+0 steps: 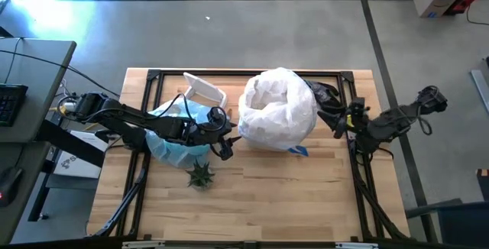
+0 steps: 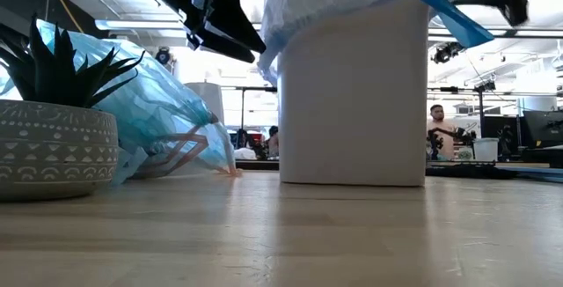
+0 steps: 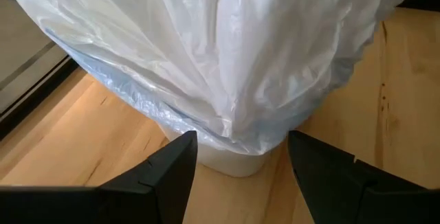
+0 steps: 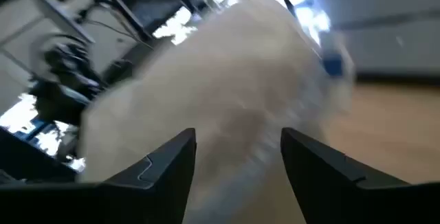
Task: Place trash/remove bag and relplace
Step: Insert the new trash bag into the trash bin
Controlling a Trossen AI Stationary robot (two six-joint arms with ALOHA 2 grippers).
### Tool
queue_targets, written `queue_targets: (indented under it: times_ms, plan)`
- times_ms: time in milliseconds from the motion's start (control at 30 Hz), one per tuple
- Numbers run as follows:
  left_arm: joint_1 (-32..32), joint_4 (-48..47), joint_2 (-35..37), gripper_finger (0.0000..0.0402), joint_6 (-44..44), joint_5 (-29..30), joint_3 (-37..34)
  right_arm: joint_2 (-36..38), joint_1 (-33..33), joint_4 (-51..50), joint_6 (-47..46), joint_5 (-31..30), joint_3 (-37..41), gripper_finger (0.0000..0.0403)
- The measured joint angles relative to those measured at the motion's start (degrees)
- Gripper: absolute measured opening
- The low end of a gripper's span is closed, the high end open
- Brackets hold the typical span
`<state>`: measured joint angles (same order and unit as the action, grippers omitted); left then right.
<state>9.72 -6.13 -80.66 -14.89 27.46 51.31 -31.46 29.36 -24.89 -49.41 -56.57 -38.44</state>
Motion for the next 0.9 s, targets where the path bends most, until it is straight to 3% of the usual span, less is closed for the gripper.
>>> queue_targets:
  times_ms: [133, 267, 433, 700, 800, 900]
  plan:
    - [0.0, 0.0, 0.0, 0.0213, 0.0, -0.3, 0.0, -1.4, 2.6, -12.6, -16.5, -0.6, 0.0, 0.0202]
    - [0.0, 0.0, 0.0, 0.0213, 0.0, -1.0, 0.0, -3.5, 5.9, -15.0, -22.1, -4.1, 0.0, 0.0202]
    - [0.0, 0.0, 0.0, 0.0213, 0.1, -1.4, 0.0, -5.8, 7.5, -13.6, -22.4, -7.5, -0.1, 0.0202]
    - [-0.2, 0.0, 0.0, 0.0213, 0.0, -1.4, 0.0, -10.0, 7.4, -11.5, -21.9, -7.9, -0.1, 0.0190]
    - [-0.2, 0.0, 0.0, 0.0213, 0.0, -1.4, 0.0, -11.1, 7.4, -8.8, -19.5, -8.4, -0.1, 0.0161]
    - [-0.2, 0.0, 0.0, 0.0213, 0.0, -1.4, 0.0, -12.4, 7.4, -5.6, -15.9, -8.6, -0.1, 0.0106]
